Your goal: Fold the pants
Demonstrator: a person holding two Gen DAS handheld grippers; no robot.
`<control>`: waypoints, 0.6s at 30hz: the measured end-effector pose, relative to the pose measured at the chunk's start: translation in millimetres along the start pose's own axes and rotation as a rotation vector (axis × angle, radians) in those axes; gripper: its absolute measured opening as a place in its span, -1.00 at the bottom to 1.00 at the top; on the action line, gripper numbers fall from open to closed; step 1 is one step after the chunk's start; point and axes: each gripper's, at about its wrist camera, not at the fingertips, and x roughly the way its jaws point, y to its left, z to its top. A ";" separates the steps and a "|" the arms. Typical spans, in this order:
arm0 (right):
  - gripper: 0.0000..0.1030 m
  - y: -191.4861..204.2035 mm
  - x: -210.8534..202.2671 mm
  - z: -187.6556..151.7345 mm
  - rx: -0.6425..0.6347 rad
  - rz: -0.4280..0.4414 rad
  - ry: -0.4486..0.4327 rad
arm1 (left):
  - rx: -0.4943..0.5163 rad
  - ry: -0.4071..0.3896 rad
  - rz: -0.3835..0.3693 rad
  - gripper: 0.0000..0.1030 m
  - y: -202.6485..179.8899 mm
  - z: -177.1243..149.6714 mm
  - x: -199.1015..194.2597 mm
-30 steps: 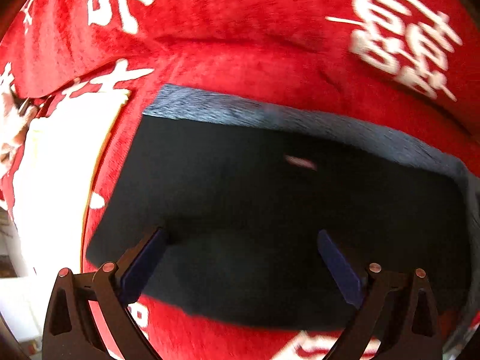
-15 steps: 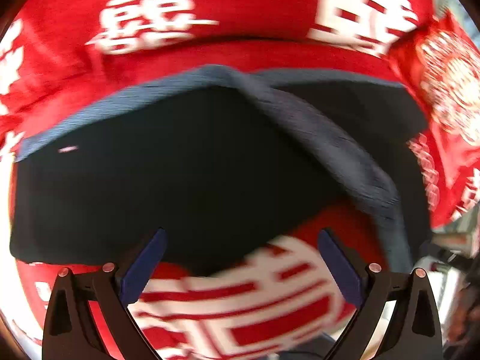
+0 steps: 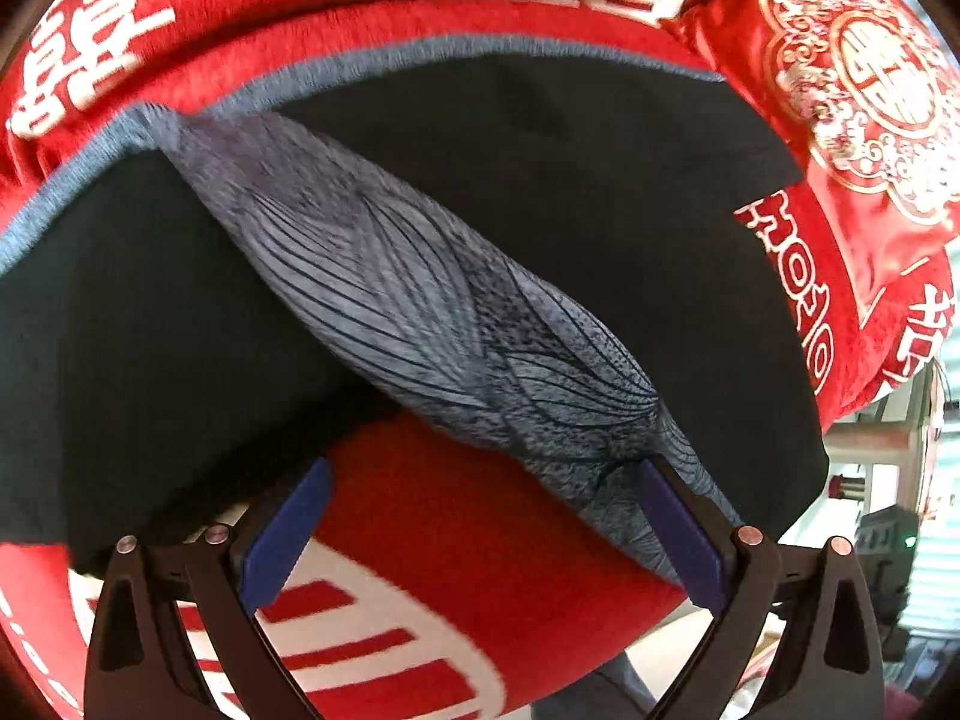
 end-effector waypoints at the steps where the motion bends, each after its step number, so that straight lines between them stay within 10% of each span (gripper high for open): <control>1: 0.09 -8.2 2.4 1.6 0.008 0.051 0.014 | -0.005 -0.008 0.005 0.96 -3.5 0.4 1.0; 4: -0.05 -10.5 12.2 6.7 0.026 0.182 0.058 | -0.023 -0.012 -0.004 0.96 -10.3 2.2 5.5; 6: -0.71 -5.0 12.0 8.3 0.024 0.227 0.089 | -0.044 -0.019 -0.024 0.72 -14.5 5.1 5.4; 10: -0.73 15.9 -16.6 13.2 -0.006 0.287 0.076 | -0.042 0.009 -0.097 -0.18 -25.6 14.9 3.1; 18: -0.74 83.5 -85.3 83.9 -0.113 0.375 -0.023 | -0.068 -0.056 -0.124 -0.19 -48.8 55.6 -29.9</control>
